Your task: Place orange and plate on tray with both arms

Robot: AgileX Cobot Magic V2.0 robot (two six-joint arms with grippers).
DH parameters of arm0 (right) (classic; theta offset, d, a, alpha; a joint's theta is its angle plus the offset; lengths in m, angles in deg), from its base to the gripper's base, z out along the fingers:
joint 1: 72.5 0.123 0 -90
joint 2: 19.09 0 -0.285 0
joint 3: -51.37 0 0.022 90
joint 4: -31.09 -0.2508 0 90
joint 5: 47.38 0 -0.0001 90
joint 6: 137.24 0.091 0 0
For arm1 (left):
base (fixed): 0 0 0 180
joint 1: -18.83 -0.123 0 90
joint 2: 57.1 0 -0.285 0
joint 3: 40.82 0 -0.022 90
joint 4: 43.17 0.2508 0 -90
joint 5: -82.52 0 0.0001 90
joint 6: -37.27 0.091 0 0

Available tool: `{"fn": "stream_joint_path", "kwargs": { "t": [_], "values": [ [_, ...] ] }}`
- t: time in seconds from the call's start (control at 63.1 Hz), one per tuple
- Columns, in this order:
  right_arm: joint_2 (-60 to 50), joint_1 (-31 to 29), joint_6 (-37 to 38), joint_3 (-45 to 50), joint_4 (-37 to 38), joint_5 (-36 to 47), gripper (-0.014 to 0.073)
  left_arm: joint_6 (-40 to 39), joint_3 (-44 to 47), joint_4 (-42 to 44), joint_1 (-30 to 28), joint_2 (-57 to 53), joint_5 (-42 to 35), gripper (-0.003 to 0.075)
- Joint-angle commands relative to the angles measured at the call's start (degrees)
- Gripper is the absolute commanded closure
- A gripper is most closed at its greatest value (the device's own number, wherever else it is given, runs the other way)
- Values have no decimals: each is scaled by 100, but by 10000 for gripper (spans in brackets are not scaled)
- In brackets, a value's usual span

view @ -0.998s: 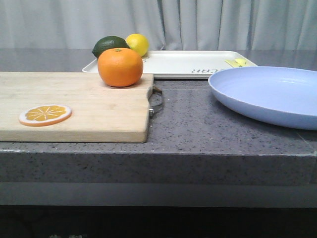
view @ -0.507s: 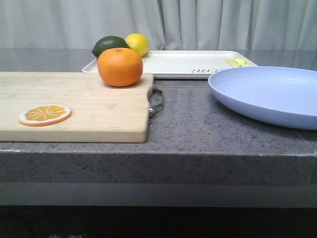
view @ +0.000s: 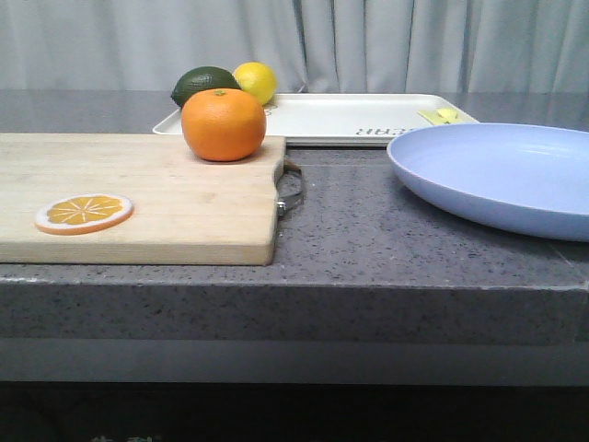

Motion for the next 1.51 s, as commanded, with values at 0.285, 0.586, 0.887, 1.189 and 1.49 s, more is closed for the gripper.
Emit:
{"fn": "stream_joint_path", "kwargs": {
  "t": [0.285, 0.586, 0.887, 1.189, 1.49],
  "values": [
    [678, 2, -67, -741, 3, -704, 23, 698, -636, -262, 603, 878, 130, 192],
    [1122, 2, -67, -792, -136, -792, 23, 1088, -1381, -262, 1737, 2428, 113, 192],
    [1122, 2, -67, -792, -143, -652, 23, 1109, -2366, 20, 2739, 4169, 161, 123],
    [1122, 2, -67, -792, -145, -582, 23, 1084, -3601, -127, 2830, 5840, 257, 87],
    [1122, 2, -67, -792, -145, -576, 23, 1084, -4666, -166, 2935, 7140, 491, 87]
  ]
}}
